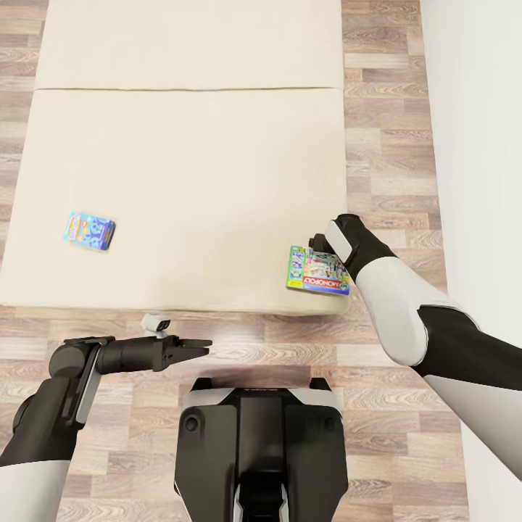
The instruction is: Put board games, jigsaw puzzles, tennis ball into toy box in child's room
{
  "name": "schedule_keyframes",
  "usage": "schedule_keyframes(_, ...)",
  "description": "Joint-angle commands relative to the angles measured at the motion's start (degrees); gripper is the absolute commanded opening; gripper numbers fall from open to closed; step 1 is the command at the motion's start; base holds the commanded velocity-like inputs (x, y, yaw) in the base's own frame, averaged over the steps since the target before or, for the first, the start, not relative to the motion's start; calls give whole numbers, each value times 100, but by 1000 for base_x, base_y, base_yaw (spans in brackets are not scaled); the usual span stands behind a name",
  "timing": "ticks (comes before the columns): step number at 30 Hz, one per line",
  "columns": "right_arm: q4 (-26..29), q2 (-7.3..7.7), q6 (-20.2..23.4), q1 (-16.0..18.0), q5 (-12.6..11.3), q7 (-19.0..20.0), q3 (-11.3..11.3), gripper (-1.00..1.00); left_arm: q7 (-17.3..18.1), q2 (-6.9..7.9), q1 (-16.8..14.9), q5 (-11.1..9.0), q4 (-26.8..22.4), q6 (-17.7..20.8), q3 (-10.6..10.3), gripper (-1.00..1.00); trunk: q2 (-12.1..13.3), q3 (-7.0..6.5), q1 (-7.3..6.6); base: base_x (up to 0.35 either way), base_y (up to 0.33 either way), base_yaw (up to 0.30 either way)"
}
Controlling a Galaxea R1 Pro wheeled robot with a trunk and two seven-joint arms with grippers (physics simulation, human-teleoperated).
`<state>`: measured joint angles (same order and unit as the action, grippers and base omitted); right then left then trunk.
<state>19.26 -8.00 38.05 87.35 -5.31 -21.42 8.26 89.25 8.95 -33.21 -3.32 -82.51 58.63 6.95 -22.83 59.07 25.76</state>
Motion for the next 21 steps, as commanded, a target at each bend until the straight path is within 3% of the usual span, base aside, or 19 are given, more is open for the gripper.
schedule_keyframes(1, 7, -2, 9, 1, -58, -47, 9, 100, 22, 2, -1, 4, -2, 61, -1, 100, -9, 6, 2, -114, 0, 0)
schedule_keyframes(21, 7, -7, 9, 1, -58, -47, 9, 100, 25, 2, -1, 3, -2, 61, 0, 100, -9, 6, 2, -57, 0, 0)
